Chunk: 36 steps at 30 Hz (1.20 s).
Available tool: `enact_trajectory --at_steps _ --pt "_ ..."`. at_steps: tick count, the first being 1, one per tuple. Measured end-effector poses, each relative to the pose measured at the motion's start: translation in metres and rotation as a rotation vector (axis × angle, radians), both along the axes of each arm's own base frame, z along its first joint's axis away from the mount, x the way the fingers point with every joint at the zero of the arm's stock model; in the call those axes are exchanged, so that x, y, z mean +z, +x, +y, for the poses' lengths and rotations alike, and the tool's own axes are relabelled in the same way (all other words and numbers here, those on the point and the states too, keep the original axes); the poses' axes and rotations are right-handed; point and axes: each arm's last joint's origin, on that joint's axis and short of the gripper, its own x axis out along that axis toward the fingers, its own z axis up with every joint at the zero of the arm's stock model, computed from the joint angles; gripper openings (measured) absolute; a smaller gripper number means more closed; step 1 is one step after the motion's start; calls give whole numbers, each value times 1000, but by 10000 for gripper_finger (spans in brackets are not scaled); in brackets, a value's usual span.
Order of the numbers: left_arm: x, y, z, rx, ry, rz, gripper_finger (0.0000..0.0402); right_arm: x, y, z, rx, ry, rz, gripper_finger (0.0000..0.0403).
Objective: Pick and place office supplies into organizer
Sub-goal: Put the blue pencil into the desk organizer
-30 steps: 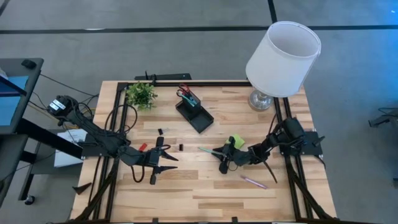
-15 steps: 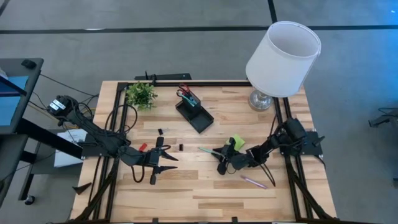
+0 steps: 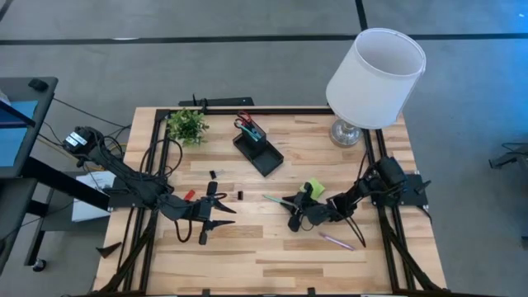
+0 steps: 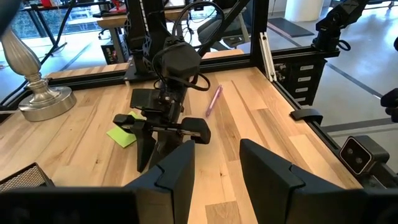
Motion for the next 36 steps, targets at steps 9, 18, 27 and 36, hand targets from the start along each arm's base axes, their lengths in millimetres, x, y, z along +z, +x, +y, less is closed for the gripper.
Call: enact_trajectory --at_steps 9,18,27,36 --pt "0 0 0 0 0 0 125 10 -1 3 32 -119 -23 90" --pt "0 0 0 0 0 1 125 29 -4 15 54 -115 -51 90" --pt "0 0 0 2 -9 3 125 15 -38 21 -22 -89 -19 90" --pt "0 0 0 2 -6 0 125 -6 -53 29 -86 -61 -42 90"
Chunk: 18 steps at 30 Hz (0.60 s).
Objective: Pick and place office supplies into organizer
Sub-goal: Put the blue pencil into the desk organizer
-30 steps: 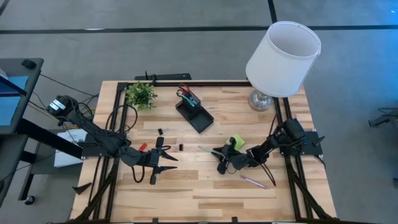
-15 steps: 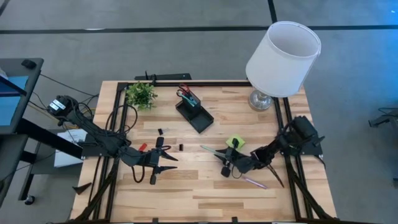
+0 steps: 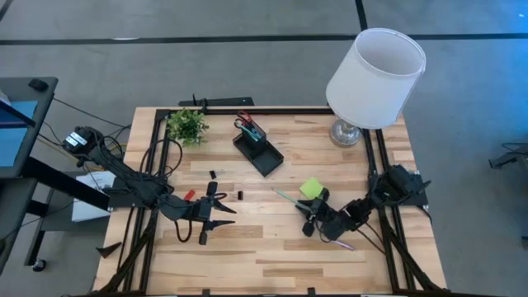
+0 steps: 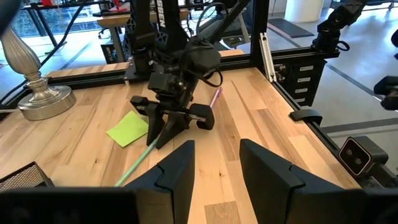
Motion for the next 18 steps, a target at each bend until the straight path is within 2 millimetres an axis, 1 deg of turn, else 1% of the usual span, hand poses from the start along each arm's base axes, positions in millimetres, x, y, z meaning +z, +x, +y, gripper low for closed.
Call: enact_trajectory --at_steps 2,4,6,10,15,18 --pt "0 0 0 0 0 -1 125 -7 -2 2 -19 -27 -1 90" --pt "0 0 0 0 1 -2 125 -11 -2 3 -30 -25 -27 90" --pt "0 0 0 0 1 -2 125 -11 -1 4 -21 -29 -47 90" --pt "0 0 0 -1 5 -2 125 -6 3 6 46 -26 -33 90" --pt "0 0 0 -3 17 -3 125 -8 6 2 -9 19 -42 90" --pt "0 0 0 -3 17 -3 125 -9 8 3 -22 4 -48 90"
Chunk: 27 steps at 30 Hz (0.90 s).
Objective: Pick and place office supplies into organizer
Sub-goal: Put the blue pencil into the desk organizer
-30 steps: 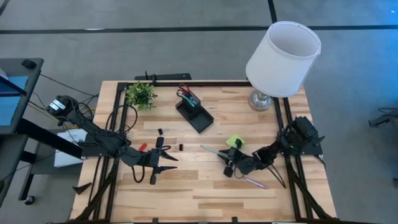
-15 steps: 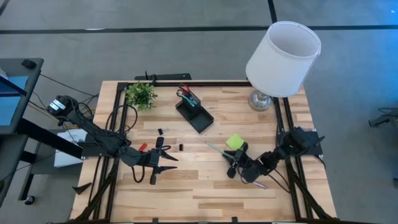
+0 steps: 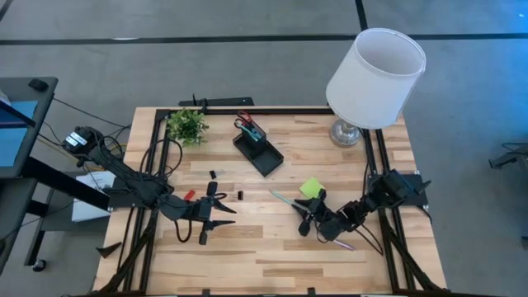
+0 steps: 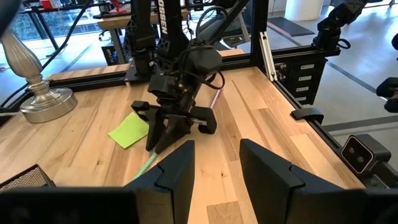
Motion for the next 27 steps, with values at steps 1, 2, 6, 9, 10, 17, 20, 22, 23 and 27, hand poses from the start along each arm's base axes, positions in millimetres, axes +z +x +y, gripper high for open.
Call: enact_trajectory --at_steps 1,2,6,9,10,17,20,22,23,27 --pt "0 0 0 0 0 0 125 0 2 1 3 -15 8 90" --pt "0 0 0 0 0 0 125 0 3 2 7 -26 14 90" --pt "0 0 0 0 0 0 125 -1 12 4 -4 -34 42 90" --pt "-1 0 0 0 4 7 125 -1 16 4 -16 -37 58 90" --pt "-1 0 0 0 6 10 125 -1 17 3 -18 -38 60 90" --pt "-4 -1 0 1 13 33 125 -1 19 1 -24 -41 68 90" --pt "-3 -1 0 1 13 33 125 -1 19 0 -24 -41 69 90" --pt "-3 -1 0 2 12 33 125 -1 19 0 -23 -42 69 90" --pt "-3 -1 0 2 12 33 125 -1 19 0 -21 -43 71 90" --pt "-3 -1 0 2 12 33 125 0 22 2 -12 -46 74 90"
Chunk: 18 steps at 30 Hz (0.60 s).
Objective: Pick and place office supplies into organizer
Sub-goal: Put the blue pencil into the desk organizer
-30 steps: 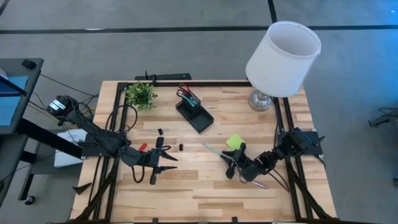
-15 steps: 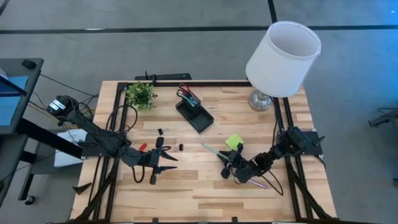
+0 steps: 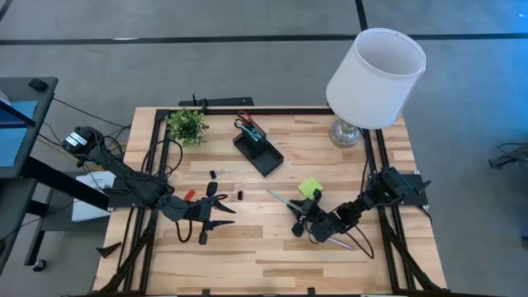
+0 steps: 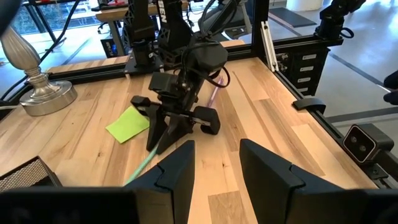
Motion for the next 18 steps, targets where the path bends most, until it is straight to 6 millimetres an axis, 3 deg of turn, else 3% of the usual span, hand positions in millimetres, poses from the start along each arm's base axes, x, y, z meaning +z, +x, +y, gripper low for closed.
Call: enact_trajectory --at_steps 5,13,18 --pt "0 0 0 0 0 0 125 0 2 0 8 1 5 74" --pt "0 0 0 0 -1 -1 125 1 5 -4 16 -4 17 16" --pt "0 0 0 0 -1 -1 125 1 5 -4 15 -4 12 17"
